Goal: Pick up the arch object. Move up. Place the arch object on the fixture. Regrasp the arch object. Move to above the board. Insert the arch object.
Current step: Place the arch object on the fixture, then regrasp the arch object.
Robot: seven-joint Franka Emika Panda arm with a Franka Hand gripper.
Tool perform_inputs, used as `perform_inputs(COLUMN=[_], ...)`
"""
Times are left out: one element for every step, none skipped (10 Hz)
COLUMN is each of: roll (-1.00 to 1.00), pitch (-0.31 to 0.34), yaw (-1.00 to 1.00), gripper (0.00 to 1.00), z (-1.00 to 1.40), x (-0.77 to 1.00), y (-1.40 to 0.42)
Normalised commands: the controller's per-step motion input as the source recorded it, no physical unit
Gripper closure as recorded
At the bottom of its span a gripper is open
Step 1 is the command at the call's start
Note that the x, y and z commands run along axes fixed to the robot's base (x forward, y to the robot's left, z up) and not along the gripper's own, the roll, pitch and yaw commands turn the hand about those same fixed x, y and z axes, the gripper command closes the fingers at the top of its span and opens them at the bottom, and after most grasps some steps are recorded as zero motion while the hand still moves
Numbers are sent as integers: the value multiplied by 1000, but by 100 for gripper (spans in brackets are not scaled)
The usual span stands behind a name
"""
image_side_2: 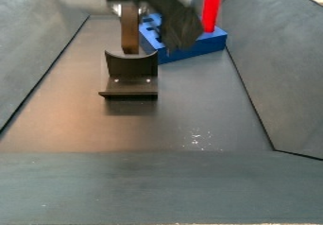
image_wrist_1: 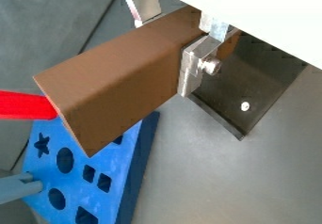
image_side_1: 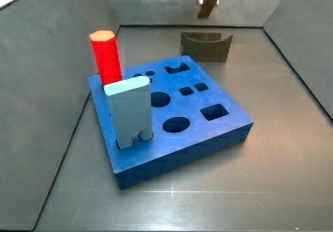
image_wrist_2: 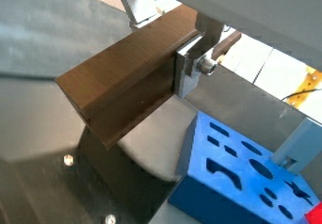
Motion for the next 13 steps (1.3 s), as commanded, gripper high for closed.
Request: perform_inputs(roll=[-661,-493,-326,-213,-186,-169,-121,-106,-106,-107,-108,0,-40], pitch=[177,134,101,49,17,-6,-26,-34,-33,-33,-32,0,128], yaw=[-154,-179,-190,-187,-177,-164,-138,-115,-98,-73,-65,0,4], gripper=[100,100,100,100,100,100,100,100,100,100,100,0,0], z=[-1000,-1000,-1000,-953,-734,-524,-396,-400,-400,-399,-399,0,1000], x=[159,166,174,181,145,117,90,74,74,74,74,0,0], y=[141,143,142,131,113,92,87,59,56,52,50,0,0])
